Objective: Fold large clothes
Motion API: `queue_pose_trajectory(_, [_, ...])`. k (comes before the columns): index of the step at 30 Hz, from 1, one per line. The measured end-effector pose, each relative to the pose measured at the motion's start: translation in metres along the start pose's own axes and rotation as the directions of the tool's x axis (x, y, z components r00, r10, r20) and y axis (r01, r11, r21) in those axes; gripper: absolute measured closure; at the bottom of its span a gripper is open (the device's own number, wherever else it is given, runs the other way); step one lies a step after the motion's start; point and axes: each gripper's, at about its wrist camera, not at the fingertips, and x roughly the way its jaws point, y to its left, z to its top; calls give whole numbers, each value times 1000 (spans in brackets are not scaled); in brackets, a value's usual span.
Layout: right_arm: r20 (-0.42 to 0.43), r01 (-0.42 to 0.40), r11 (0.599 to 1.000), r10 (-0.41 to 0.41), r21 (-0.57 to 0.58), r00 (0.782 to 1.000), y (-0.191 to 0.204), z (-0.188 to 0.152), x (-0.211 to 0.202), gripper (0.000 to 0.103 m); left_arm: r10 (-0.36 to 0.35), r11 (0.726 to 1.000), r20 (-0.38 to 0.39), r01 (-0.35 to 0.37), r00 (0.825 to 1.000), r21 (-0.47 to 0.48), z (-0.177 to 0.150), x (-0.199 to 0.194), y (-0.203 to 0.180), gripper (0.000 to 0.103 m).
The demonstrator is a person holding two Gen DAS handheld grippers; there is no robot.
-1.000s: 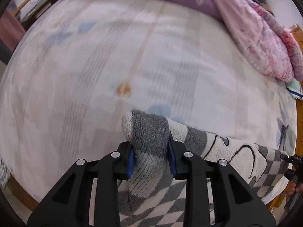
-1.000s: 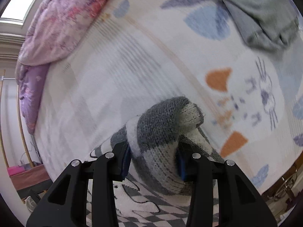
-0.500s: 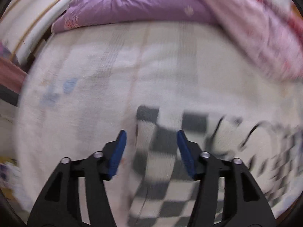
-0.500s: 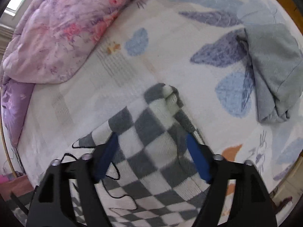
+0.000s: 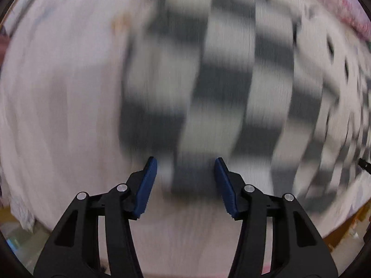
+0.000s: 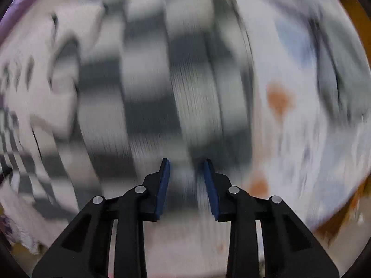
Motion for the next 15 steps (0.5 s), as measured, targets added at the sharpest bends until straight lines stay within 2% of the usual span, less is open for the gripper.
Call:
queue_pose_trajectory(2, [-37, -33, 998, 35, 51, 999, -10, -28, 20, 72, -29, 999, 8, 29, 1000, -26, -22, 11, 5, 51])
queue_pose_trajectory(3, [-8, -55, 996, 55, 73, 998, -16, -34, 27, 69, -30, 998, -14, 29, 999, -52, -30, 20, 9, 51])
queue_pose_trajectory(4, [9, -73, 992, 72, 103, 997, -22, -36, 30, 63, -5, 997, -62, 0, 998, -80, -35, 32, 14, 51])
queue_pose_trajectory(5, [2, -89, 985, 90, 147, 996, -29, -36, 32, 60, -11, 994, -63, 4, 998, -111, -41, 38, 18, 51])
queue_pose_trajectory(7, [-39, -143, 956, 158, 256, 987, -46, -34, 30, 59, -10, 994, -27, 7, 1000, -106, -43, 28, 18, 50])
queue_pose_trajectory(9, [-25, -168, 951, 181, 260, 983, -54, -35, 13, 47, 2, 998, 19, -1, 1000, -58, -47, 9, 10, 49])
queue_pose_trajectory(10, [-10, -165, 954, 173, 248, 985, -57, -37, 4, 27, 11, 999, 32, -10, 999, -43, -49, 0, 7, 44])
queue_pose_trajectory(11, [9, -157, 958, 160, 238, 987, -60, -39, -5, 18, 13, 999, 43, -11, 999, -34, -50, -10, 5, 39])
queue_pose_trajectory(12, [43, -153, 962, 147, 225, 988, -64, -41, -19, 18, 6, 1000, 55, -5, 998, -31, -51, -17, 3, 30])
queue_pose_trajectory(14, [75, -181, 960, 168, 213, 983, -72, -43, -36, 12, -16, 1000, 93, 18, 996, -19, -52, -35, 0, 29])
queue_pose_trajectory(15, [79, -190, 957, 176, 220, 981, -76, -43, -41, 12, -21, 1000, 107, 22, 994, -13, -52, -44, -3, 23])
